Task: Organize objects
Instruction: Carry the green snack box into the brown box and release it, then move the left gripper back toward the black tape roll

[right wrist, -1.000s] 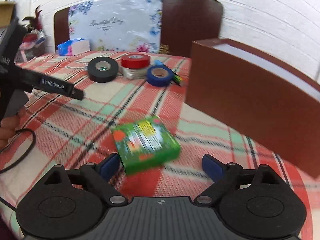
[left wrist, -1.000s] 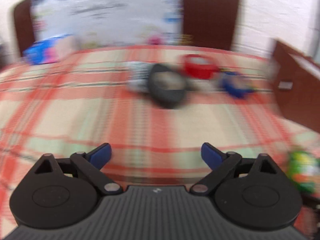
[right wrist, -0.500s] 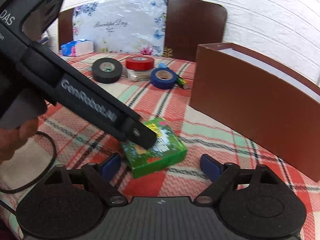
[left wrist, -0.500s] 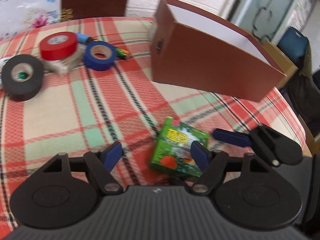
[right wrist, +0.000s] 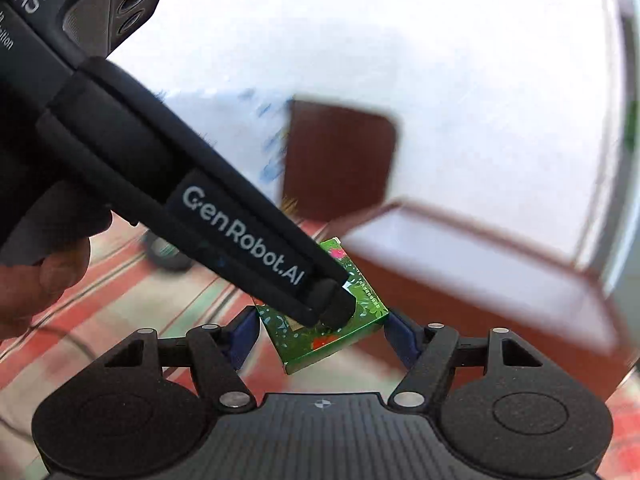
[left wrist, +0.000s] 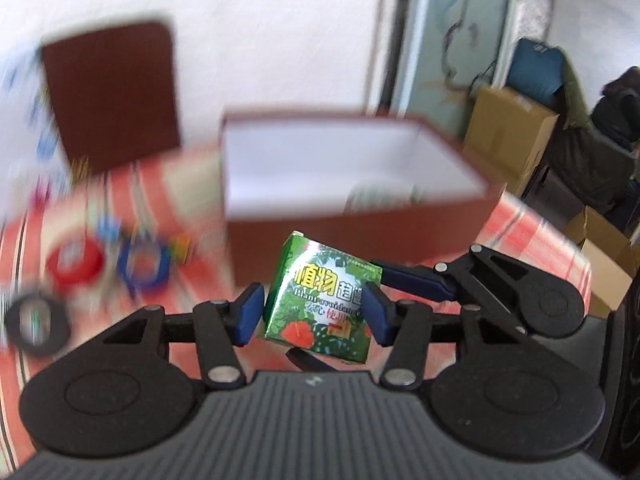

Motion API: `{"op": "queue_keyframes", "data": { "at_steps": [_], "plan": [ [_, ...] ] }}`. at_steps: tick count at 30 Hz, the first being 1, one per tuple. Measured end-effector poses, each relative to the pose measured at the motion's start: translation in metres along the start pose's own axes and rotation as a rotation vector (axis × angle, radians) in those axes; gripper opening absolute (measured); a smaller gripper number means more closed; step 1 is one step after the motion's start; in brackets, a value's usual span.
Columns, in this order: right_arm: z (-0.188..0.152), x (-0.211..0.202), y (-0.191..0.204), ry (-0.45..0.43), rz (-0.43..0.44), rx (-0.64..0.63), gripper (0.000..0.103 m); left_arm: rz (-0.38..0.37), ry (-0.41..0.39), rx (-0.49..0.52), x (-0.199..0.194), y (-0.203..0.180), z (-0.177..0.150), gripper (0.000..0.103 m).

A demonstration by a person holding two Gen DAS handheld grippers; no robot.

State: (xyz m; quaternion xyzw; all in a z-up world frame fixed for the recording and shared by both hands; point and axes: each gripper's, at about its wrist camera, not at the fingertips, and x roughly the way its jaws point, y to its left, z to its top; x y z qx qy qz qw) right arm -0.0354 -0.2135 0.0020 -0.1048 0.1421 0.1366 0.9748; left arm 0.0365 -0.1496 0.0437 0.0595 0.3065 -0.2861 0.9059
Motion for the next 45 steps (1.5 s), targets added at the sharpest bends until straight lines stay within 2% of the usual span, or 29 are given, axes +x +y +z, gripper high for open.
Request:
{"op": "queue_keyframes", "data": {
  "at_steps": [4,7,12,18,23,31,33,36,39,40,45],
  "plan": [
    [0.033,0.014,-0.045,-0.032,-0.122,0.007,0.068,-0.047,-0.096,0.044,0.023,-0.014,0.054,0.056],
    [0.047,0.042,-0.078,0.005,-0.163,0.055,0.068,-0.044,-0.138,0.041,0.051,-0.018,0.084,0.055],
    [0.046,0.086,-0.102,0.1,-0.17,0.119,0.068,-0.019,-0.073,0.002,0.1,-0.011,0.103,0.052],
    [0.033,0.112,-0.103,0.158,-0.161,0.173,0.069,-0.001,-0.016,0.011,0.129,-0.003,0.095,0.052],
    [0.031,0.11,-0.109,0.17,-0.188,0.239,0.071,0.013,0.01,-0.018,0.133,0.004,0.088,0.053],
    [0.02,0.059,-0.1,0.093,-0.272,0.296,0.076,0.027,0.002,-0.037,0.104,0.008,0.068,0.057],
    [0.019,0.052,-0.095,0.076,-0.277,0.305,0.076,0.025,-0.022,-0.044,0.091,0.009,0.061,0.064],
    [0.026,0.059,-0.074,0.043,-0.307,0.284,0.076,0.039,-0.042,-0.044,0.074,0.01,0.055,0.064],
    [0.028,0.034,-0.061,0.018,-0.311,0.277,0.076,0.039,-0.033,-0.063,0.064,0.014,0.045,0.064],
    [0.016,0.017,-0.055,0.016,-0.31,0.272,0.076,0.045,-0.029,-0.067,0.062,0.016,0.041,0.064],
    [0.009,0.012,-0.048,0.025,-0.293,0.253,0.076,0.074,-0.06,-0.048,0.043,0.018,0.03,0.064]
  ]
}}
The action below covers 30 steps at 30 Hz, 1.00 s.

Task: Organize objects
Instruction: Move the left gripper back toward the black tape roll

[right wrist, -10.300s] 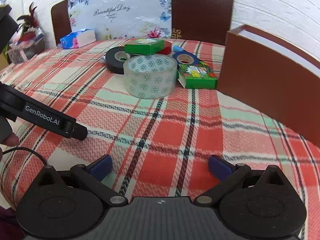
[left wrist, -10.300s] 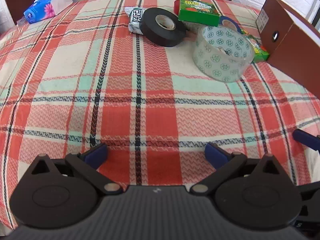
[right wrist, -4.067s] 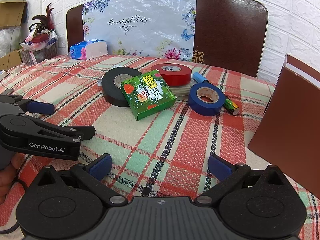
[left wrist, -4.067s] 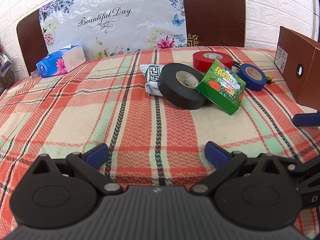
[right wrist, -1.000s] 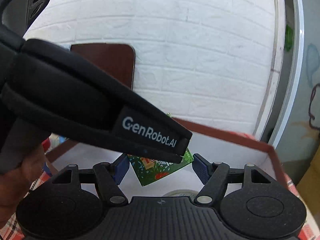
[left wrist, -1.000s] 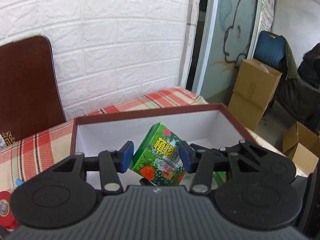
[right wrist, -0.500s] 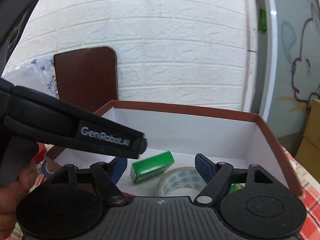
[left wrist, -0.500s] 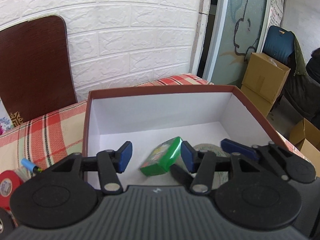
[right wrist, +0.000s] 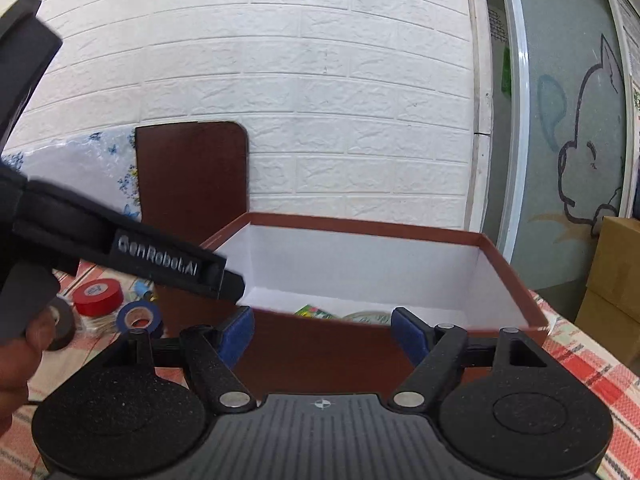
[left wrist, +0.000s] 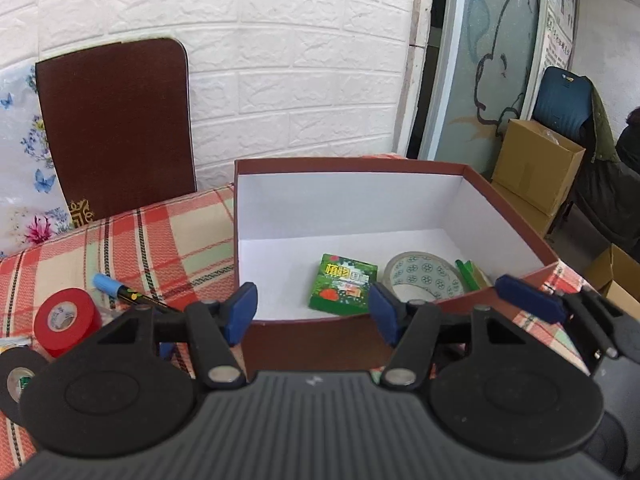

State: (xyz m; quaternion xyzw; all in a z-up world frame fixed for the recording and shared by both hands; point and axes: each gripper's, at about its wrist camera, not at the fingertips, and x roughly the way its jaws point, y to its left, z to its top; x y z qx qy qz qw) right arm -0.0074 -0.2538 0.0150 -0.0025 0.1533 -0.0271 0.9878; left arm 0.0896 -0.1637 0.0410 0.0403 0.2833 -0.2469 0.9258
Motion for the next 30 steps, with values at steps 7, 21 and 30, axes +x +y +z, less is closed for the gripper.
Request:
{"op": "queue_keyframes", "data": {
  "at_steps": [7,21,30],
  "plan": [
    [-0.025,-0.006,0.022,0.084,0.078,-0.027,0.077,0.054,0.017,-0.007,-0.024,0.009,-0.015,0.066],
    [-0.055,0.003,0.089,0.22,0.236,-0.165,0.077,0.294,0.182,-0.1,-0.022,0.081,-0.073,0.066],
    [-0.062,0.008,0.112,0.26,0.261,-0.227,0.077,0.385,0.201,-0.143,-0.027,0.117,-0.095,0.069]
  ]
}}
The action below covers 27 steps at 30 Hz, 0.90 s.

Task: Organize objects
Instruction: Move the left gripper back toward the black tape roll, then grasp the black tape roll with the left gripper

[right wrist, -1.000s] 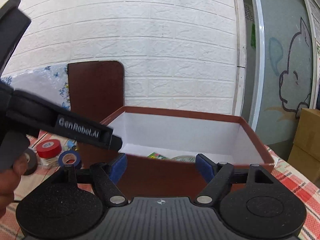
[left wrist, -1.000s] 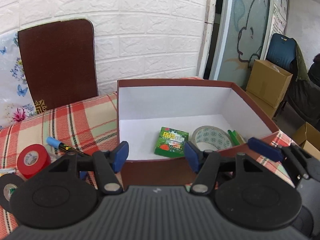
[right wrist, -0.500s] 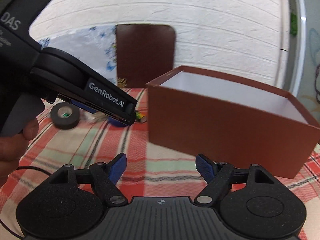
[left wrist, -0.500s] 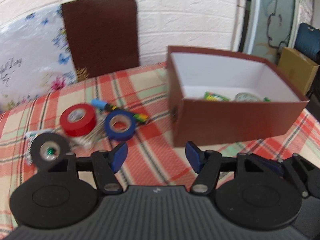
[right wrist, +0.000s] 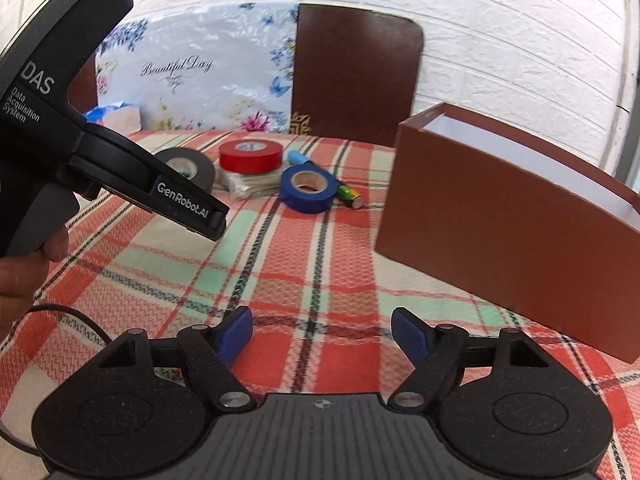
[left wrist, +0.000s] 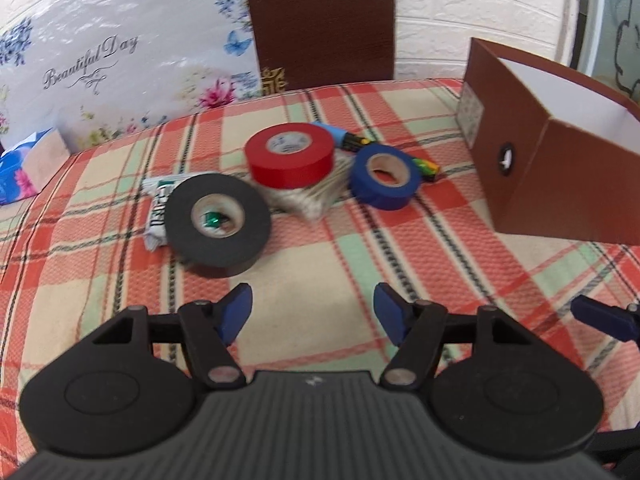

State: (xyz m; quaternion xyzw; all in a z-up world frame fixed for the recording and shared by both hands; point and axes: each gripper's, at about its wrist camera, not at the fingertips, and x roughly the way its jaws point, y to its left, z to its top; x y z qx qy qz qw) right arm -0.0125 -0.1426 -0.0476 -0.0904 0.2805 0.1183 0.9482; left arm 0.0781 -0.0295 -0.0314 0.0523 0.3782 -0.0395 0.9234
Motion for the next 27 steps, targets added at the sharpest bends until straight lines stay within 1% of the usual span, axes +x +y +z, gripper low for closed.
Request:
{"op": "queue_keyframes", "data": {
  "at_steps": [8,11,16,18,22,24,25,27],
  "plan": [
    [0.003,0.008,0.017,0.019,0.026,-0.054,0.078,0.039,0.014,-0.048,0.008,0.029,-0.012,0.07],
    [0.005,0.01,0.024,0.019,0.039,-0.073,0.078,0.053,0.009,-0.068,0.011,0.041,-0.016,0.075],
    [0.01,0.016,0.037,0.014,0.072,-0.104,0.079,0.093,-0.017,-0.097,0.01,0.065,-0.023,0.077],
    [0.013,0.021,0.045,0.009,0.094,-0.124,0.079,0.126,-0.028,-0.13,0.012,0.083,-0.026,0.083],
    [0.025,0.036,0.061,-0.002,0.152,-0.158,0.079,0.213,-0.047,-0.222,0.016,0.129,-0.031,0.088],
    [0.035,0.049,0.069,-0.002,0.178,-0.158,0.079,0.25,-0.068,-0.282,0.019,0.152,-0.036,0.095],
    [0.041,0.057,0.074,0.0,0.191,-0.151,0.08,0.249,-0.083,-0.323,0.02,0.164,-0.04,0.096],
    [0.055,0.074,0.082,0.004,0.222,-0.131,0.08,0.231,-0.129,-0.397,0.019,0.18,-0.045,0.095]
  ]
}}
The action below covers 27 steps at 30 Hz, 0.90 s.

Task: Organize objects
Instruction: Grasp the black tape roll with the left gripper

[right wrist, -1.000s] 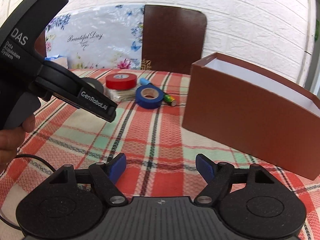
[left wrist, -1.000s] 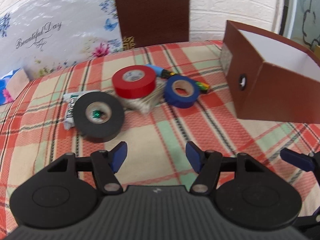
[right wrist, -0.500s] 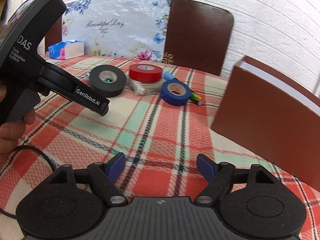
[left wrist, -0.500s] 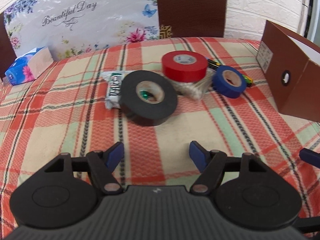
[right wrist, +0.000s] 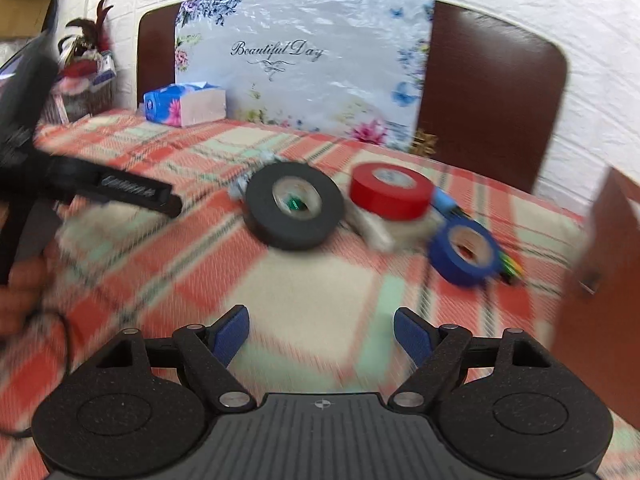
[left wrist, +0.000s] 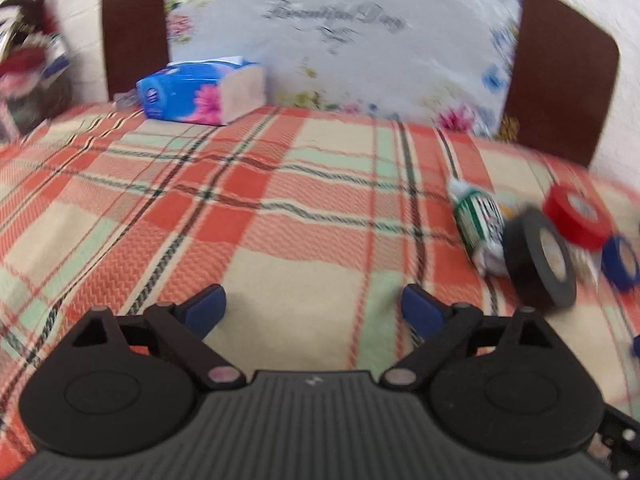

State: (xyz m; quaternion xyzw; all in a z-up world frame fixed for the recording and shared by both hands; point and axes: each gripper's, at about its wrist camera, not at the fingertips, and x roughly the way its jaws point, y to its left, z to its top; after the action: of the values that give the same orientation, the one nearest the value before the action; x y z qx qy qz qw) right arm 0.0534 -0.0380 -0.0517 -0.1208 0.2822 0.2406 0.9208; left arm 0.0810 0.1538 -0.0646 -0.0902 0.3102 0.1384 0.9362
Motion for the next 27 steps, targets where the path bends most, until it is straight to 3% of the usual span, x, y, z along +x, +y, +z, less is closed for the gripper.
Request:
{"op": "queue_keyframes", "data": {
  "at_steps": [6,11,18,22,24,27],
  "plan": [
    [0.039,0.054,0.003,0.001,0.094,0.066,0.086,0.006,-0.037,0.002,0.001,-0.002,-0.004,0.096],
    [0.046,0.065,-0.005,0.016,0.108,0.131,0.078,0.006,-0.042,0.002,0.002,-0.001,-0.004,0.096],
    [-0.009,-0.006,-0.013,0.025,0.066,0.028,0.078,0.016,-0.034,0.029,0.002,-0.005,-0.005,0.097],
    [-0.052,-0.064,-0.034,0.04,-0.004,0.067,0.078,0.027,-0.004,0.094,-0.004,-0.021,-0.006,0.096],
    [-0.068,-0.086,-0.042,0.044,-0.051,0.094,0.081,-0.052,0.041,0.109,-0.016,-0.034,-0.01,0.094],
    [-0.081,-0.104,-0.051,0.048,-0.085,0.118,0.086,-0.248,0.091,0.177,-0.047,-0.073,-0.02,0.087]
  ]
}}
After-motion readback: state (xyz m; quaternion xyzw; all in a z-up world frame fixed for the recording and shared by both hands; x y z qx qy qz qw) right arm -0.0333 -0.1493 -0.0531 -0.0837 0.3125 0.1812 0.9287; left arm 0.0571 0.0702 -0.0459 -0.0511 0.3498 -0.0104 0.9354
